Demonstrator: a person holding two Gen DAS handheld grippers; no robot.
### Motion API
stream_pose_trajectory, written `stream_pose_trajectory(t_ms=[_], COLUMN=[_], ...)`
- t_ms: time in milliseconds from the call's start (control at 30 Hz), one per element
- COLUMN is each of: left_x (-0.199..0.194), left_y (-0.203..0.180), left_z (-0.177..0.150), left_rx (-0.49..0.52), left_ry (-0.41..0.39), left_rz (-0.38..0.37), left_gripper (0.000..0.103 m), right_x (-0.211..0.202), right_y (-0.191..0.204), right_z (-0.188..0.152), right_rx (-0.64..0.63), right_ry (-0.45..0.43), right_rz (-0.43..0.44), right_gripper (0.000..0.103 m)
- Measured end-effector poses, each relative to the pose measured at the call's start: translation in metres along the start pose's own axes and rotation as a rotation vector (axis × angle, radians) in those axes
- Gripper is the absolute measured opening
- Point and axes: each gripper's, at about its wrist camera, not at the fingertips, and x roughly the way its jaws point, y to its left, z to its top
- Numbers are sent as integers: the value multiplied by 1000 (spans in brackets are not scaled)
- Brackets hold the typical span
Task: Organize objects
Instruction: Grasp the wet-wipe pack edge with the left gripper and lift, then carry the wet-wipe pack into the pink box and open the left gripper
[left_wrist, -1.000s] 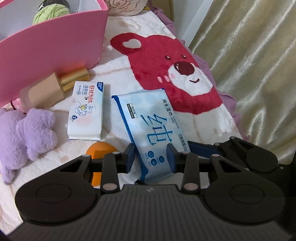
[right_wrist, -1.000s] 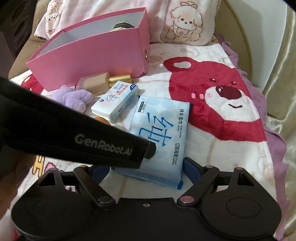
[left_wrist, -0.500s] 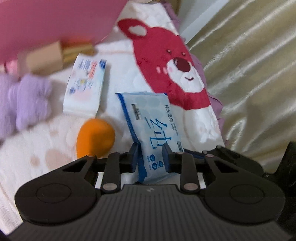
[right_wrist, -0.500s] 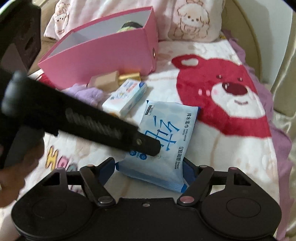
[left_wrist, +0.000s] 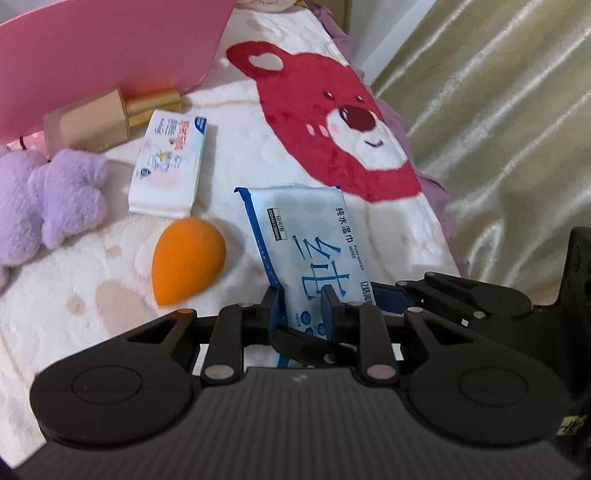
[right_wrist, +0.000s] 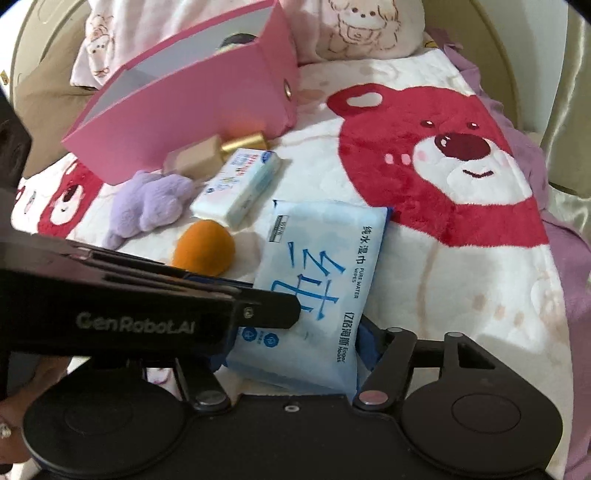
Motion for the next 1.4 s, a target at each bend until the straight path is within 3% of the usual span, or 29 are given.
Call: stream_pose_trajectory(t_ms=[400, 700, 1000, 1167, 1400], left_x=[-85, -158, -214, -243, -248], left_y=[-22, -14, 10, 22, 49], left_z=[-13, -6, -6, 9, 41], left_rx=[92, 58, 6, -1, 7], left_ry=[-37, -96, -125, -160, -253], left_rz=[6, 1, 32, 55, 95], left_gripper=[23, 24, 24, 24, 24], right_x=[-63, -105, -120, -122, -107], right_y=[50, 107, 160, 182, 200], right_z=[2, 33, 52, 73, 120], right_rx=[-26, -133, -254, -291, -344], right_ry=[-53, -62, -58, -88, -155], right_rz=[5, -9, 43, 73, 93], right_gripper=[67, 67, 67, 65, 64])
